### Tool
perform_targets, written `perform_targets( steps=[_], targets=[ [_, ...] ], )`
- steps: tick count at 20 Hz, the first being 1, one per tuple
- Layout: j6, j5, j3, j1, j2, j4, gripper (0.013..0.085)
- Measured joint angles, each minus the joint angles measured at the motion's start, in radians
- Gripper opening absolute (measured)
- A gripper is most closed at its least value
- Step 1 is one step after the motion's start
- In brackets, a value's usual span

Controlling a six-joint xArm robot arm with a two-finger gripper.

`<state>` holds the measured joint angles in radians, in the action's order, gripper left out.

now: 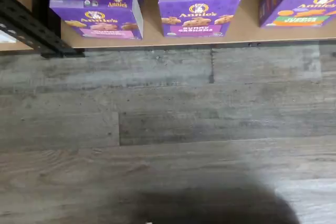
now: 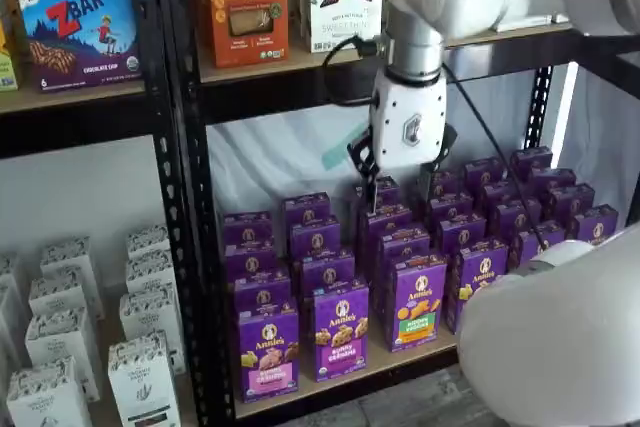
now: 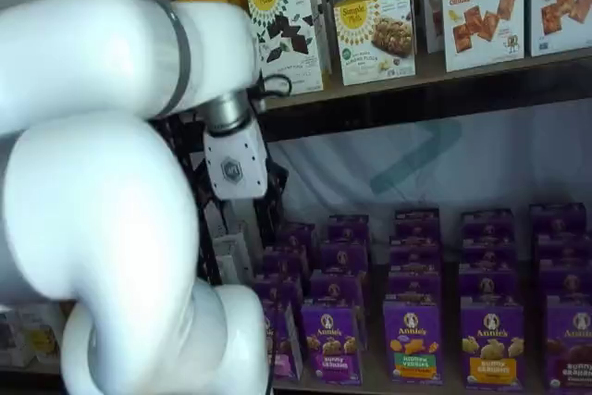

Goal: Pick up the purple box with a pink patch in the middle, on the bottom shelf, the first box from the left

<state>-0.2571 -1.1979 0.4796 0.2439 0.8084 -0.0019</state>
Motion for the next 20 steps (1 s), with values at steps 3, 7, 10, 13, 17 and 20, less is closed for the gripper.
perform_targets(
  steps=[3, 7, 10, 13, 17, 20],
  targets=[
    [0.007, 0.065, -0.039, -0.001, -0.035, 0.015, 0.0850],
    [0.004, 0.122, -0.064, 0.005, -0.121, 0.020, 0.0850],
    [0.008, 0.186, -0.086, 0.008, -0.189, 0.031, 0.0850],
    [0.003, 0.254, -0.105, 0.014, -0.249, 0.029, 0.0850],
    [0.010, 0.345, -0.129, 0.021, -0.328, 0.046, 0.0850],
    [0.017, 0.425, -0.149, 0.029, -0.382, 0.063, 0.0850]
  ],
)
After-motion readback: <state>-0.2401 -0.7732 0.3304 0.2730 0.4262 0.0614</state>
